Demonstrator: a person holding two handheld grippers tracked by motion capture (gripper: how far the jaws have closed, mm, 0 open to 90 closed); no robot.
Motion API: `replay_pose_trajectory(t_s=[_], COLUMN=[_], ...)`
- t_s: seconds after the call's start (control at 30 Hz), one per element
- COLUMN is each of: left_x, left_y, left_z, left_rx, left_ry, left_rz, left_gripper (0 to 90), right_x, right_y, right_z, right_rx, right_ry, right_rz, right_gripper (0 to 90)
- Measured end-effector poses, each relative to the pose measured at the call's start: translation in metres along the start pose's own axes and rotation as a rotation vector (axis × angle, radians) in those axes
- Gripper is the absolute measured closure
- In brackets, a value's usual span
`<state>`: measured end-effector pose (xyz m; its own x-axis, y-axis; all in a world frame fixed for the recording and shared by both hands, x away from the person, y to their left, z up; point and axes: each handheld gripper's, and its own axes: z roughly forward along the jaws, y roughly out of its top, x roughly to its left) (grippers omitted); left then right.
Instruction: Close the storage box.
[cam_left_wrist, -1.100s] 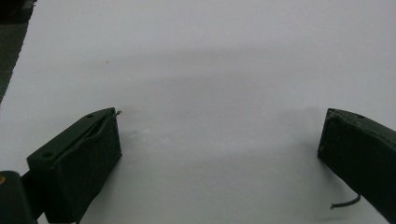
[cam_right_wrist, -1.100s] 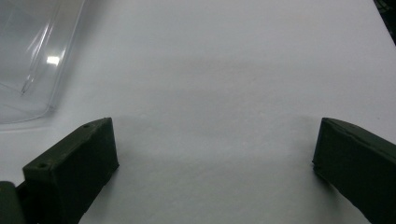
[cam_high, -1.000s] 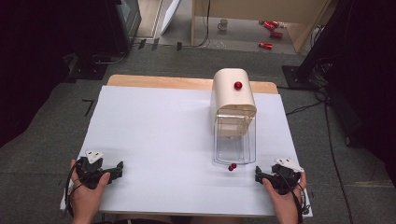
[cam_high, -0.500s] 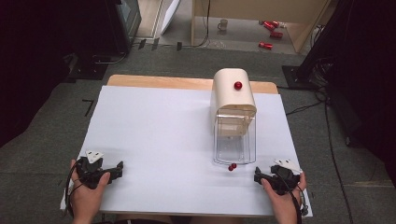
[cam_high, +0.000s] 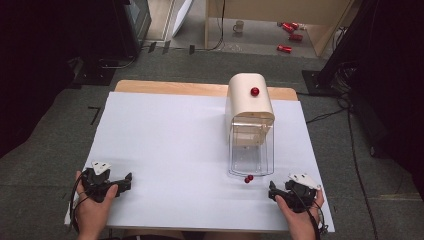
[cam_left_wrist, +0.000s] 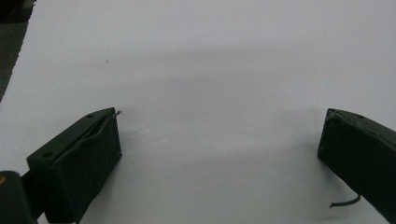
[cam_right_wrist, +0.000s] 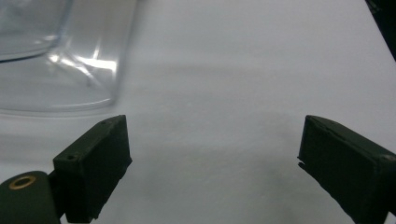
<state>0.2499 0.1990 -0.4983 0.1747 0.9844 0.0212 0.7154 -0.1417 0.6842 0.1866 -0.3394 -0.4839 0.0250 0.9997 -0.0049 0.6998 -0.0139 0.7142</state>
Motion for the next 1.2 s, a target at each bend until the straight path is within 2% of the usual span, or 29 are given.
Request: replay_pose_trajectory(t_s=[0.03,0.07,0.1,0.2,0.23,0.37,0.47,0.57,0.67,0.77,0.8,0.9,1.1,1.2], left_x=[0.000,0.000,0.000,0.000,0.000,0.000,0.000,0.000,0.000,0.000,0.000,0.000,0.000,0.000], left_y=[0.000,0.000,0.000,0.000,0.000,0.000,0.000,0.000,0.000,0.000,0.000,0.000,0.000,0.000], left_z=[0.000,0.000,0.000,0.000,0.000,0.000,0.000,0.000,0.000,0.000,0.000,0.000,0.000,0.000], left_rx=[0.000,0.000,0.000,0.000,0.000,0.000,0.000,0.000,0.000,0.001,0.001,0.000,0.000,0.000], left_ry=[0.000,0.000,0.000,0.000,0.000,0.000,0.000,0.000,0.000,0.000,0.000,0.000,0.000,0.000], left_rz=[0.000,0.000,0.000,0.000,0.000,0.000,-0.001,0.000,0.000,0.000,0.000,0.000,0.000,0.000], left_gripper=[0.0,0.0,0.0,0.0,0.0,0.0,0.0,0.0,0.0,0.0,0.0,0.0,0.0,0.0], right_x=[0.006,0.006,0.010,0.014,0.018,0.024,0.032,0.037,0.039,0.043,0.043,0.045,0.049,0.053], right_y=[0.000,0.000,0.000,0.001,0.002,0.003,0.004,0.005,0.005,0.006,0.006,0.007,0.008,0.007], right_z=[-0.005,-0.005,-0.008,-0.012,-0.016,-0.020,-0.024,-0.027,-0.029,-0.033,-0.033,-0.037,-0.038,-0.038], right_rx=[-0.013,-0.013,-0.021,-0.030,-0.041,-0.053,-0.063,-0.074,-0.081,-0.098,-0.098,-0.105,-0.095,-0.090], right_ry=[0.003,0.003,0.027,0.043,0.062,0.084,0.119,0.133,0.138,0.154,0.154,0.208,0.243,0.262], right_rz=[0.000,0.000,-0.006,-0.009,-0.006,-0.008,-0.011,-0.010,-0.012,-0.008,-0.008,0.010,0.023,0.014], right_gripper=[14.2,14.2,14.2,15.2,17.0,19.2,23.5,27.6,29.8,37.3,37.3,45.3,52.8,56.4])
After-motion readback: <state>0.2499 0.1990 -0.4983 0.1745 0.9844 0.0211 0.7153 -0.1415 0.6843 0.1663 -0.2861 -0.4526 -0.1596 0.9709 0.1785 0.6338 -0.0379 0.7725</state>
